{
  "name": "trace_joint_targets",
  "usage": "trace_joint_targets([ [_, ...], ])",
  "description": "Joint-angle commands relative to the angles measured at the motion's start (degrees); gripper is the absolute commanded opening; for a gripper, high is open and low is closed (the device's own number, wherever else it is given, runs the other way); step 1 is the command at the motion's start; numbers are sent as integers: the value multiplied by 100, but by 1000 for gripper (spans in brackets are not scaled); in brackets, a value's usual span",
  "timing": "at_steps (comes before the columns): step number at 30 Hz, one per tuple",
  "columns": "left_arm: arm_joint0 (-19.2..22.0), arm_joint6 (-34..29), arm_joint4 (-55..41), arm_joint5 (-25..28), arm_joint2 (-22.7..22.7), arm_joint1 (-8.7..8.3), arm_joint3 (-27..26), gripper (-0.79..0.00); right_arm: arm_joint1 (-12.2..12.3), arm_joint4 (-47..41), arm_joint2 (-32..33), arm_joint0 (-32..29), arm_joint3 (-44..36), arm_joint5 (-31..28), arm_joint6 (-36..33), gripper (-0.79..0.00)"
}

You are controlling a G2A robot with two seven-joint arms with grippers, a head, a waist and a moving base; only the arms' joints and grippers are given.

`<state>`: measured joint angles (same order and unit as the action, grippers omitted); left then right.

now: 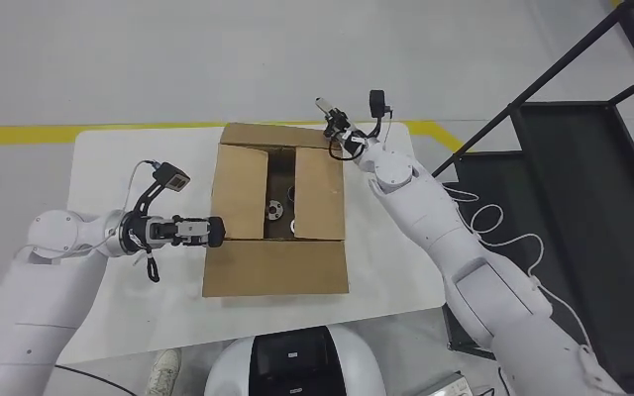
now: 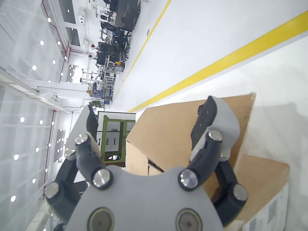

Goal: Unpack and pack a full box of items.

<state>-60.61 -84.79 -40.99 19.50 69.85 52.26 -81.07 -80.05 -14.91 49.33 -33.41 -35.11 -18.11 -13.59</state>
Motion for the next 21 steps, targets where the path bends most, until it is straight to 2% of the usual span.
trace_joint_targets([
  [1, -5, -5, -7, -4, -7, -4, -12, 0, -38, 17, -29, 27, 71, -20, -86, 0],
  [17, -139, -26, -183, -26, 83, -56, -171, 0, -332, 133, -223, 14, 101, -415, -836, 0],
  [21, -154, -15, -206, -14, 126, -68, -178, 0, -364, 111, -170, -10, 86, -591, -843, 0],
])
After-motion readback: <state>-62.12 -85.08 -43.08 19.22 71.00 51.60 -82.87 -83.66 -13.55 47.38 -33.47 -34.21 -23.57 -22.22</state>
